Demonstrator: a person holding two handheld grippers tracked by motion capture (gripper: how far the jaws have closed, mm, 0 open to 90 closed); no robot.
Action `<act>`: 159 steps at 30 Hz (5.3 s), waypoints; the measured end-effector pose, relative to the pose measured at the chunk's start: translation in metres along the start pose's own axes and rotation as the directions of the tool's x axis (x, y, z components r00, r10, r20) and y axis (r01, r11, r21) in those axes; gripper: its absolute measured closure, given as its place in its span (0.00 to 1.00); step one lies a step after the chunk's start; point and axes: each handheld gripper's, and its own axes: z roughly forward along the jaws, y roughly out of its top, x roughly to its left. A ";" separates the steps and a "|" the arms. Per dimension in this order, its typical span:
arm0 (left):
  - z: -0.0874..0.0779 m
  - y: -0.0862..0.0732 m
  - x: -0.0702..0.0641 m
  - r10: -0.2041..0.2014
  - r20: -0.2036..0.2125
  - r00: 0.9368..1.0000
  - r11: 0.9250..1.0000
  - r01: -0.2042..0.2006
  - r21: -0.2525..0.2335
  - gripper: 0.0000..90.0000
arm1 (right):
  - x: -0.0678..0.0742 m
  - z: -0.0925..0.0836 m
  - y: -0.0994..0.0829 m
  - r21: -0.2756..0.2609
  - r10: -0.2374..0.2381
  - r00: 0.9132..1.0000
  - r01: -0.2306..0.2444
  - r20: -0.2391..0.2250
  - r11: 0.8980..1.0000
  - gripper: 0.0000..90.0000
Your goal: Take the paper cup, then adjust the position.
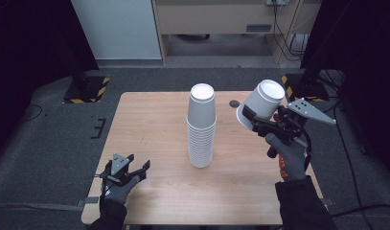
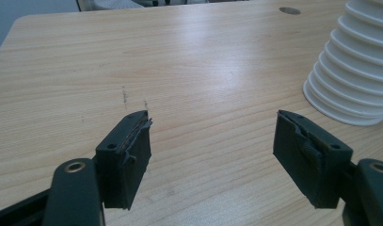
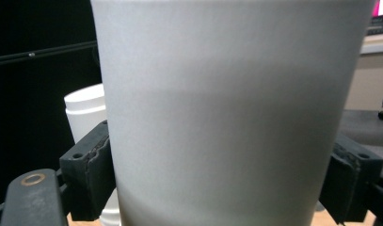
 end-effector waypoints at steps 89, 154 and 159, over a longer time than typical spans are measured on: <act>0.002 0.024 -0.089 0.155 0.230 0.961 0.982 -0.124 -0.141 0.35 | -0.041 -0.040 -0.130 0.104 0.411 0.911 -0.407 -0.019 0.907 0.16; 0.056 0.057 -0.196 0.288 0.414 0.864 0.950 -0.201 -0.241 0.53 | -0.039 -0.038 -0.134 0.106 0.496 0.867 -0.489 -0.054 0.866 0.16; 0.062 0.058 -0.200 0.282 0.418 0.863 0.951 -0.193 -0.242 0.53 | -0.039 -0.036 -0.135 0.113 0.489 0.870 -0.482 -0.053 0.869 0.16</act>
